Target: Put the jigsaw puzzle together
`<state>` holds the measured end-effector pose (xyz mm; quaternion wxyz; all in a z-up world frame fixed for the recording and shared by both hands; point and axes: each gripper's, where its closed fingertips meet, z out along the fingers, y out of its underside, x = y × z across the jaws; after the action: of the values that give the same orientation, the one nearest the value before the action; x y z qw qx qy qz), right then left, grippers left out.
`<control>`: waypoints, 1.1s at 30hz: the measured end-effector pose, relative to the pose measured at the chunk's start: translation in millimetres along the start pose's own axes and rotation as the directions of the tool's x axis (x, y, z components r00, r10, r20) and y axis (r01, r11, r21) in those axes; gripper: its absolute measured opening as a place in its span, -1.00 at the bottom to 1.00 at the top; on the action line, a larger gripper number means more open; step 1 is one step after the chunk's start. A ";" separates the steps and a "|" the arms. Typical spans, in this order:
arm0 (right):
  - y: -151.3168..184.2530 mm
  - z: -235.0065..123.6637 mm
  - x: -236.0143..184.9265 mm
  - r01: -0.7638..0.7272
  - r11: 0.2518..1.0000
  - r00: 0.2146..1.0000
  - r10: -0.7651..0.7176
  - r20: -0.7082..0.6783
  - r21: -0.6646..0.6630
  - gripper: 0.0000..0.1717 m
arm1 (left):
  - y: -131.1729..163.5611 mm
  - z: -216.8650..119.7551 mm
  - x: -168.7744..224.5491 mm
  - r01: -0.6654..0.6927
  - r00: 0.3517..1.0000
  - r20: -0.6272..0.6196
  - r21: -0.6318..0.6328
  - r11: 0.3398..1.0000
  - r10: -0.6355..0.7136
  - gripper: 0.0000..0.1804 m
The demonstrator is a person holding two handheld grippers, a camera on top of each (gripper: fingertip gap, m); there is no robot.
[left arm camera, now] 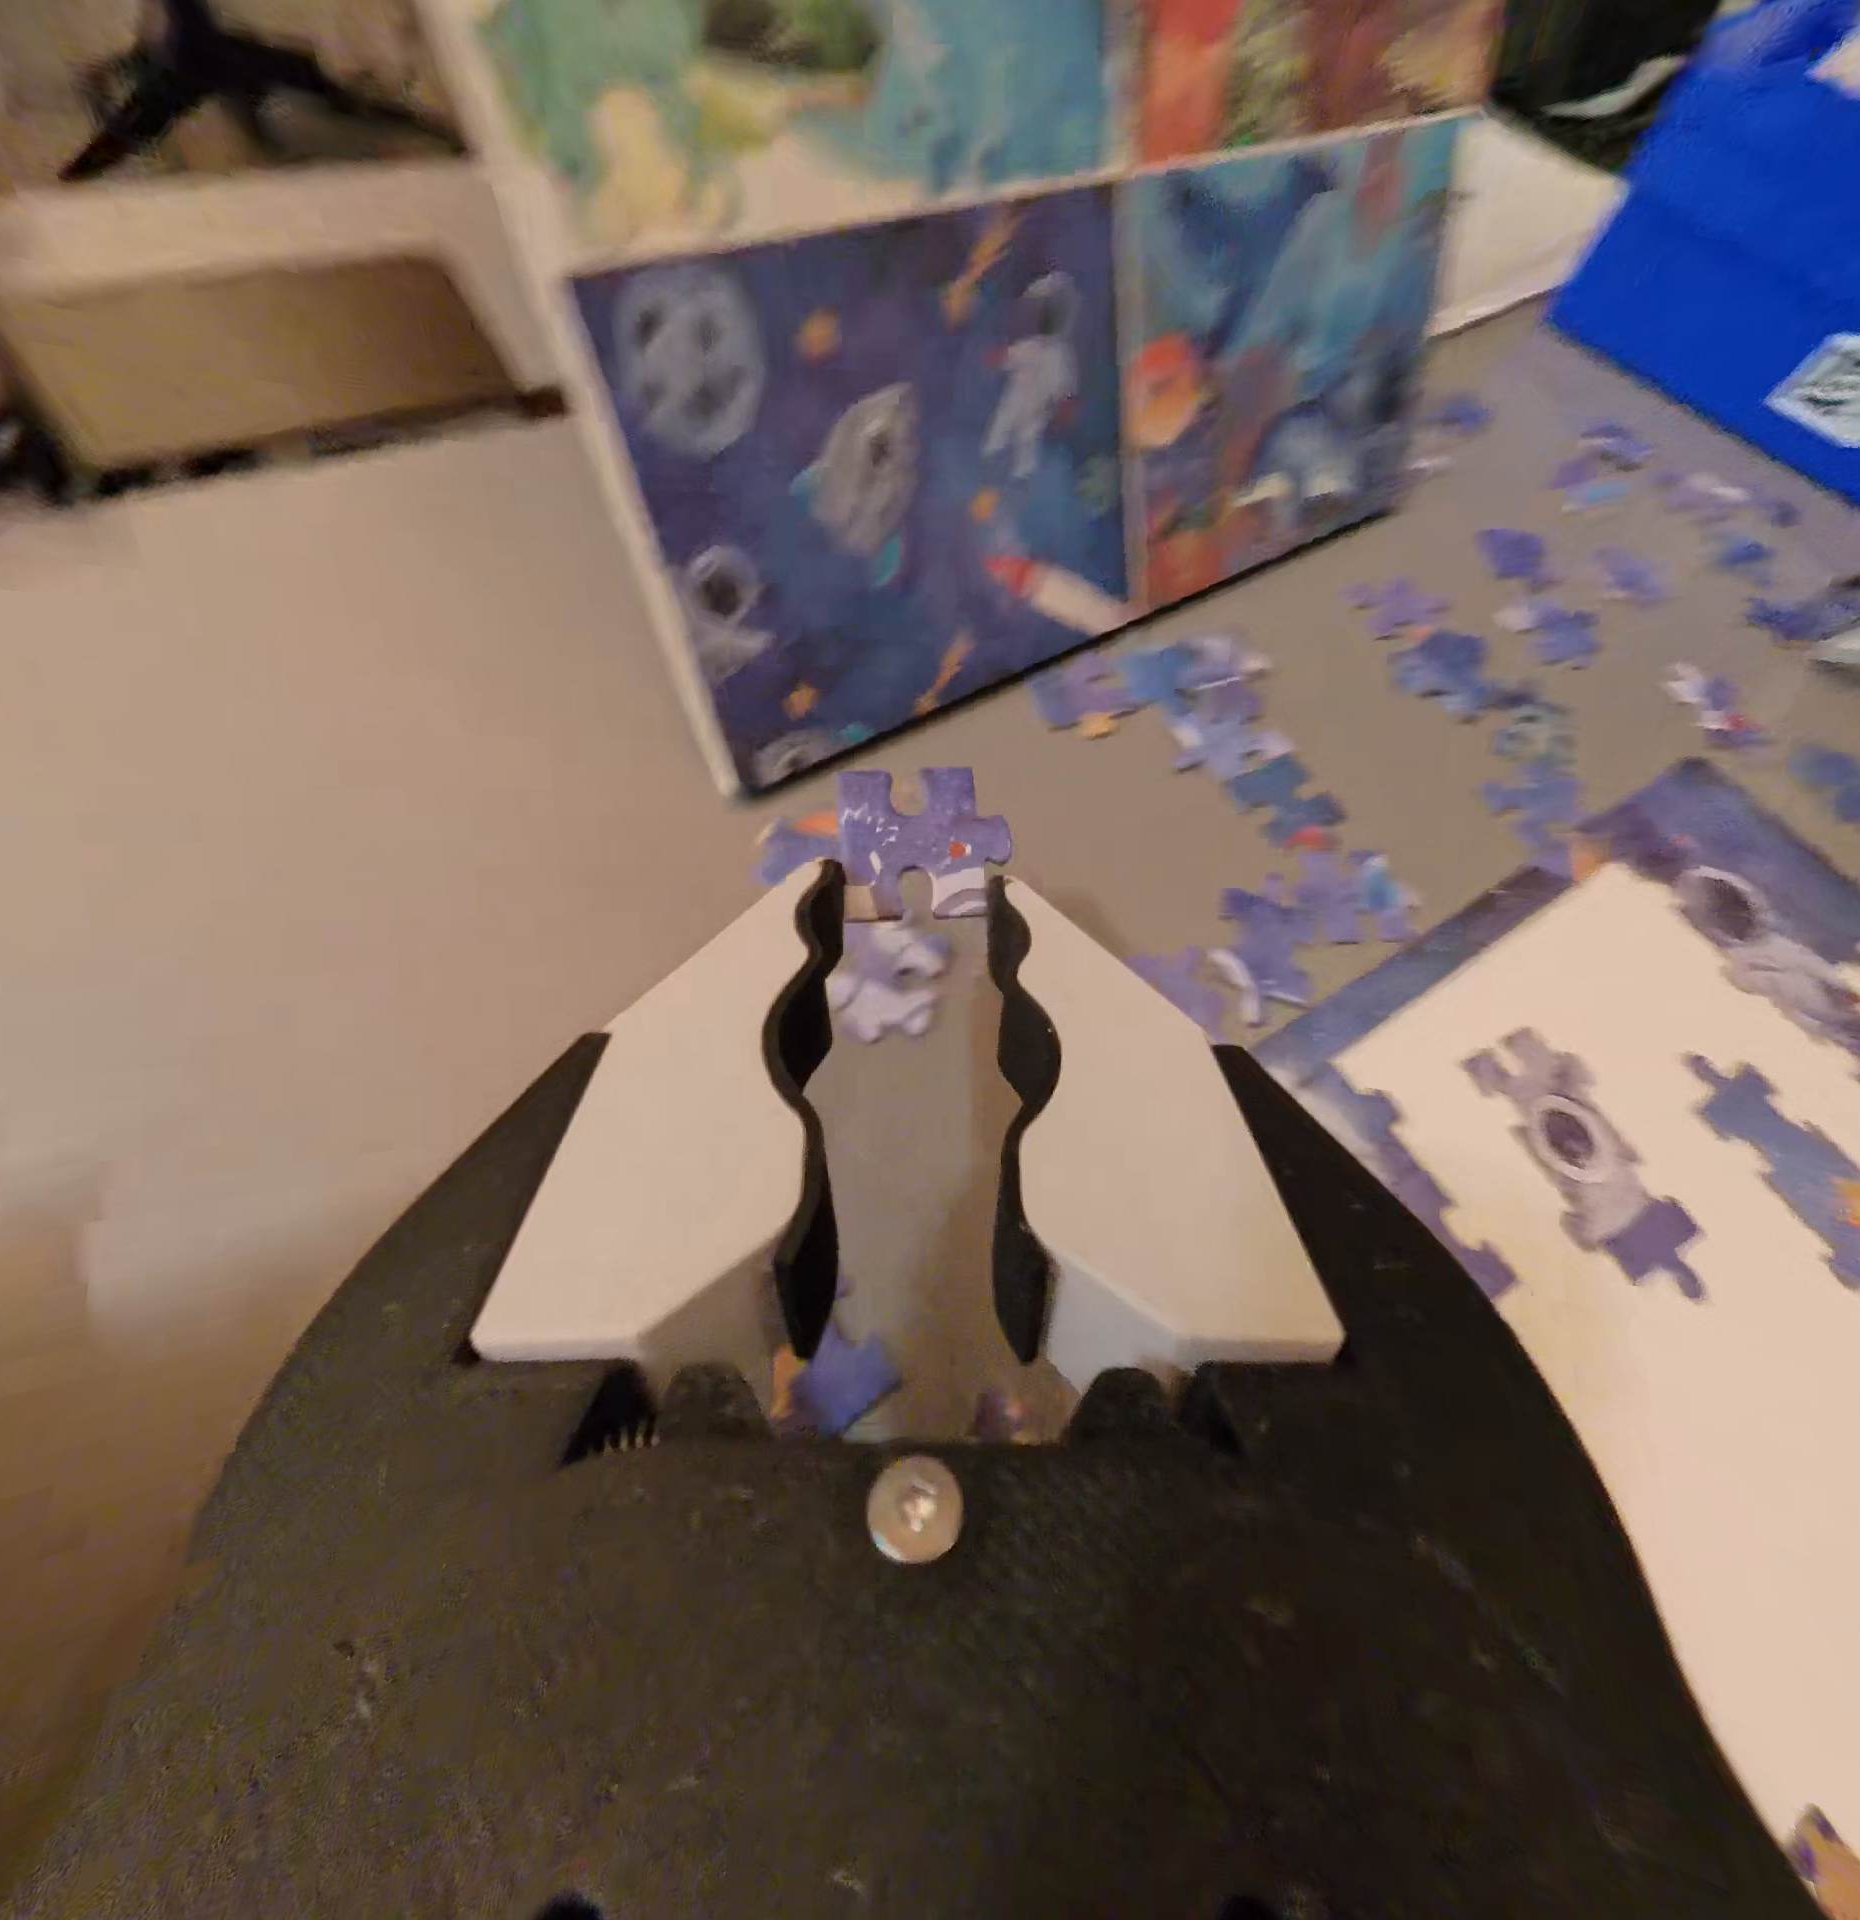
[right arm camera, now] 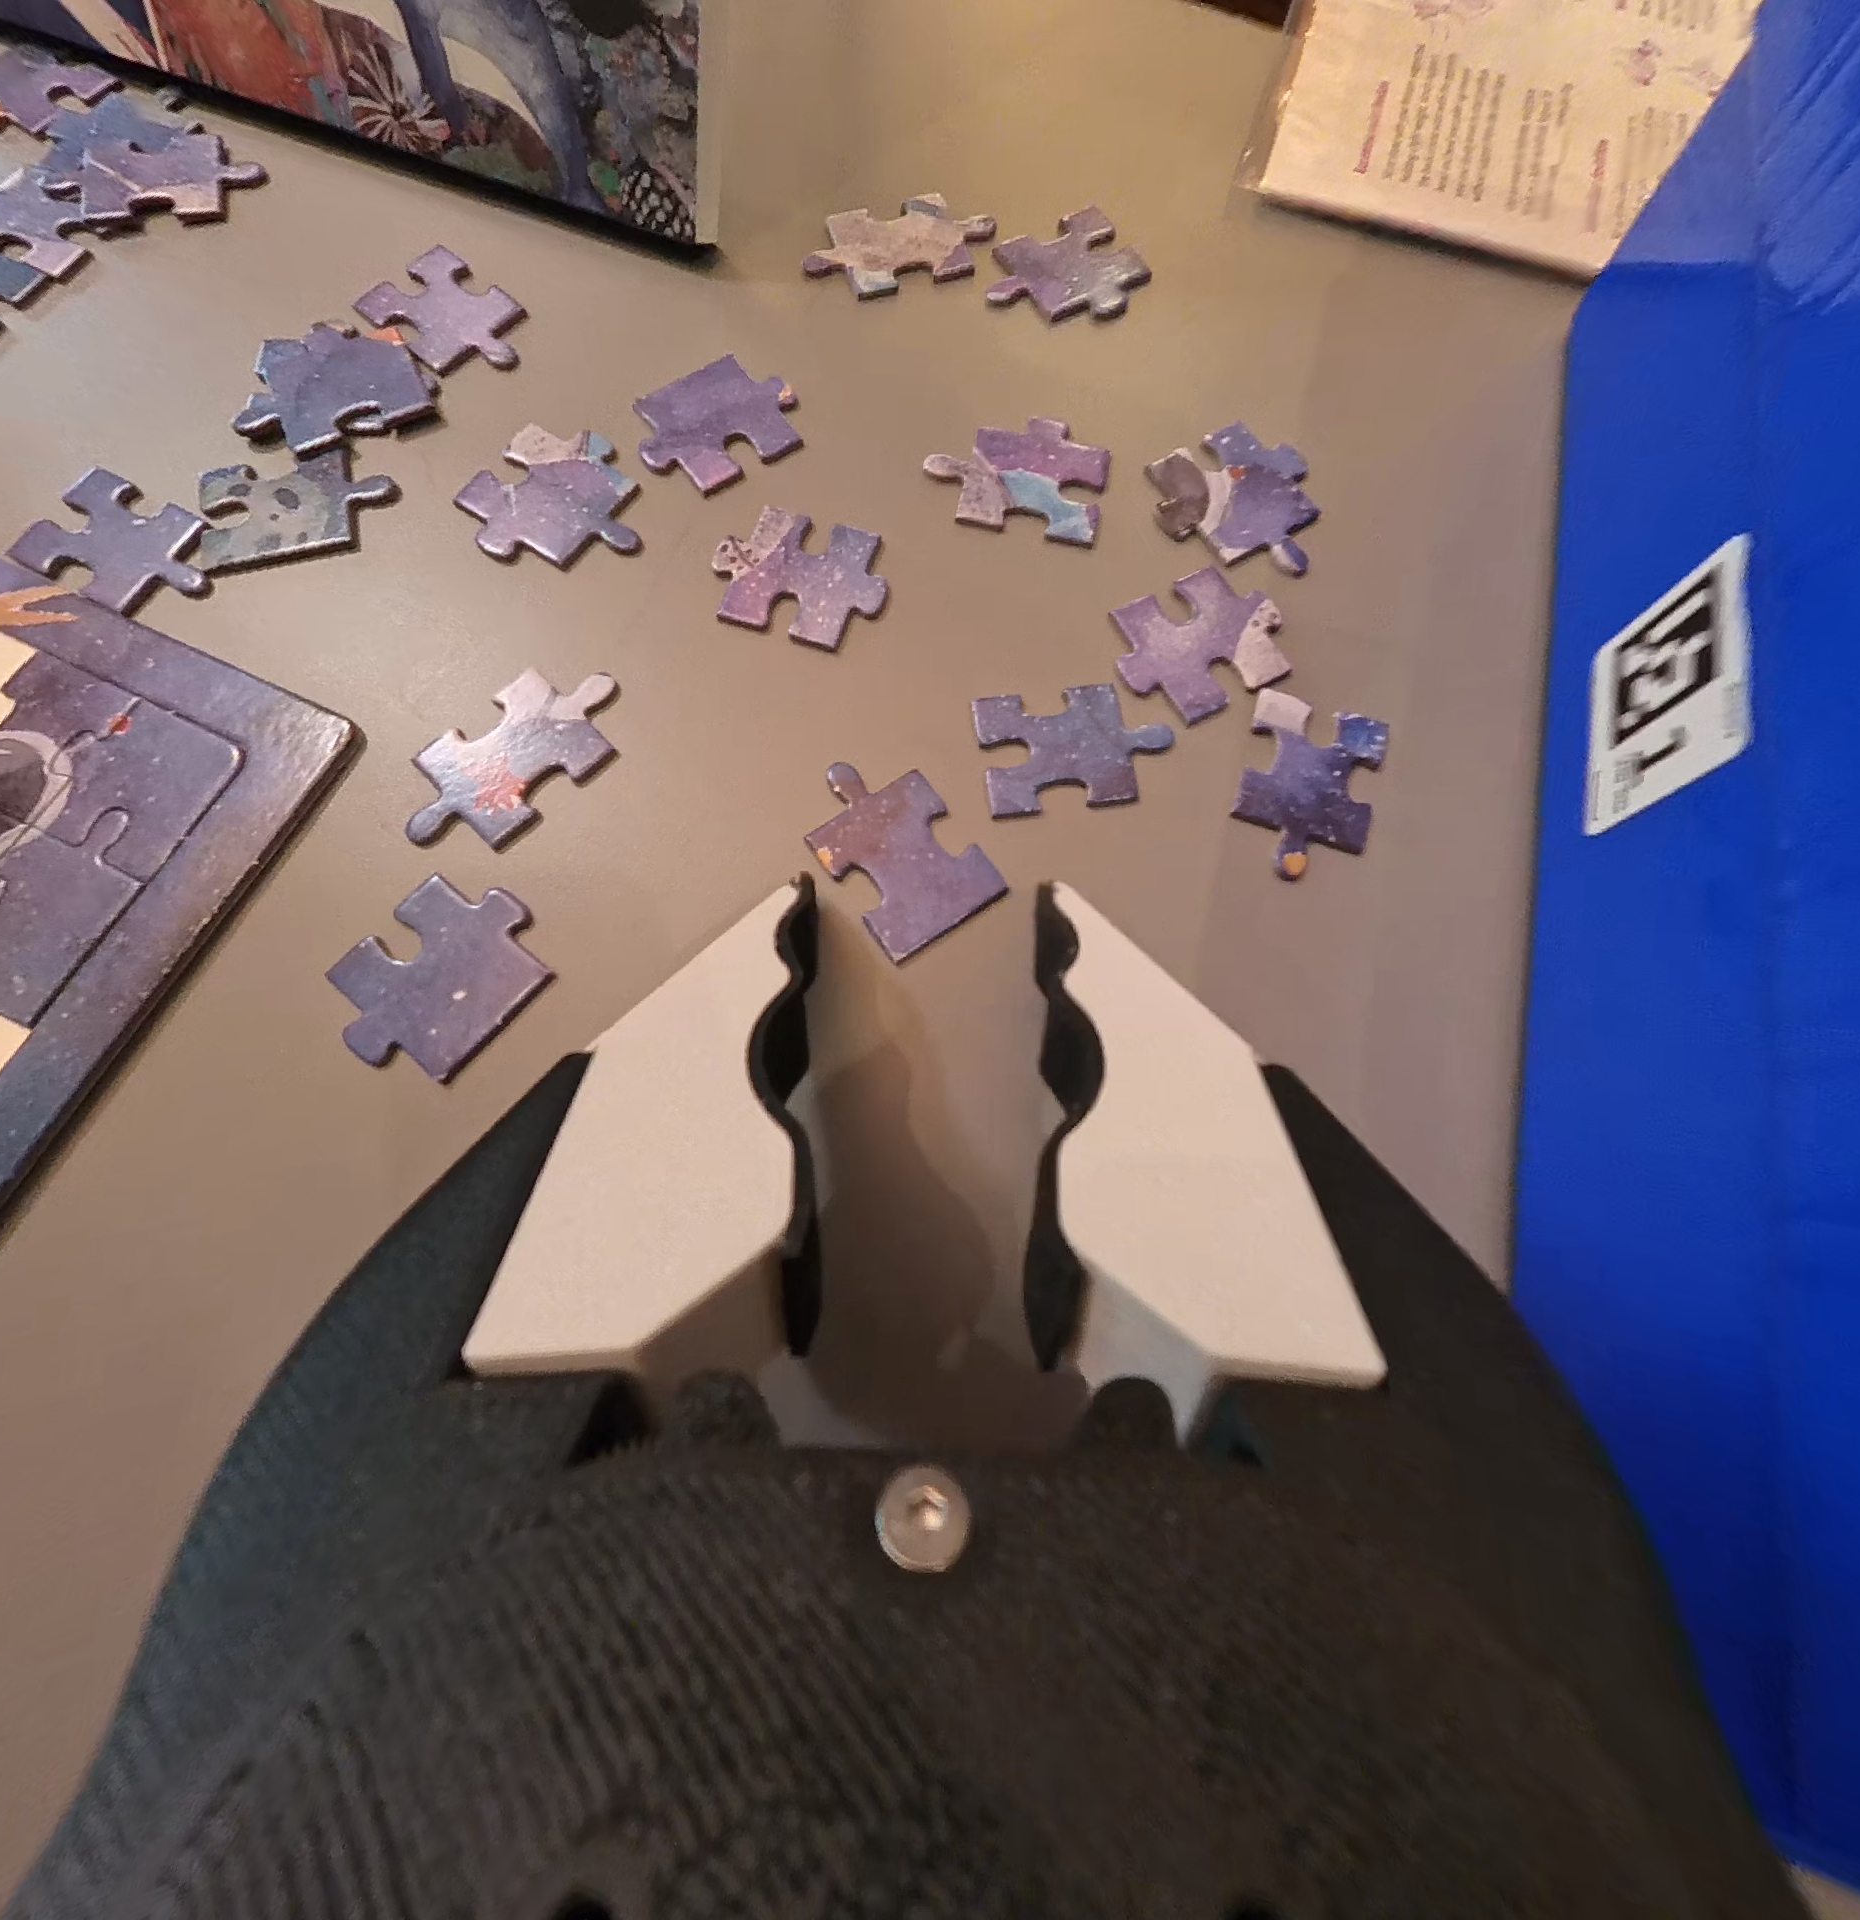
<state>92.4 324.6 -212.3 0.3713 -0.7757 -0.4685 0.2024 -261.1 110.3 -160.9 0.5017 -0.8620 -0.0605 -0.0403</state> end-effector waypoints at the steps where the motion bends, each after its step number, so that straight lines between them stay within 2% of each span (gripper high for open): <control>1: -5.2 -3.2 1.2 0.012 0.999 1.000 -0.012 -0.023 0.034 -0.50 | -7.4 -2.3 15.4 -0.055 0.997 -0.048 0.026 0.998 0.056 -0.72; 4: -32.0 -21.7 -7.7 0.029 0.987 0.999 -0.022 -0.045 0.159 -0.47 | -18.1 -8.3 72.0 -0.236 0.947 -0.206 0.079 0.968 0.248 -0.72; 6: -52.8 -33.5 -32.2 0.011 0.970 0.999 -0.018 0.027 0.243 -0.47 | -15.2 -11.4 114.2 -0.331 0.881 -0.322 0.104 0.938 0.346 -0.72; 9: -74.7 -41.8 -101.9 -0.085 0.949 0.951 -0.014 0.308 0.304 -0.48 | -5.6 -16.8 170.5 -0.387 0.774 -0.490 0.134 0.912 0.401 -0.72; 12: -76.7 -47.8 -171.7 -0.137 0.958 0.828 -0.029 0.559 0.253 -0.46 | 3.6 -20.3 202.6 -0.398 0.703 -0.581 0.154 0.904 0.409 -0.72; 16: -77.5 -62.6 -217.2 -0.221 0.952 0.676 -0.008 0.737 0.213 -0.51 | 15.5 -21.1 216.8 -0.423 0.681 -0.597 0.154 0.893 0.425 -0.72; 19: -78.5 -73.1 -227.9 -0.321 0.935 0.548 0.056 0.835 0.148 -0.55 | 21.8 -22.2 218.6 -0.430 0.678 -0.595 0.155 0.889 0.432 -0.72; 21: -76.4 -75.4 -230.1 -0.359 0.928 0.492 0.095 0.865 0.102 -0.56 | 23.7 -24.3 219.7 -0.432 0.676 -0.594 0.161 0.887 0.437 -0.72; 25: -66.2 -74.3 -235.8 -0.351 0.935 0.470 0.140 0.871 0.040 -0.56 | 27.7 -29.8 225.5 -0.450 0.656 -0.603 0.171 0.877 0.454 -0.72; 30: -52.9 -79.9 -249.8 -0.326 0.943 0.403 0.198 0.894 -0.063 -0.59 | 32.6 -34.5 242.1 -0.478 0.621 -0.613 0.197 0.856 0.488 -0.72; 33: -45.0 -84.2 -253.6 -0.303 0.948 0.377 0.216 0.900 -0.100 -0.76 | 35.8 -33.6 250.2 -0.492 0.612 -0.613 0.201 0.847 0.500 -0.72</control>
<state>0.7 82.5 -132.3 0.0569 -0.5928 -0.4574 0.6605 -8.7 79.6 -142.5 0.4875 -0.7736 0.3557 -0.1932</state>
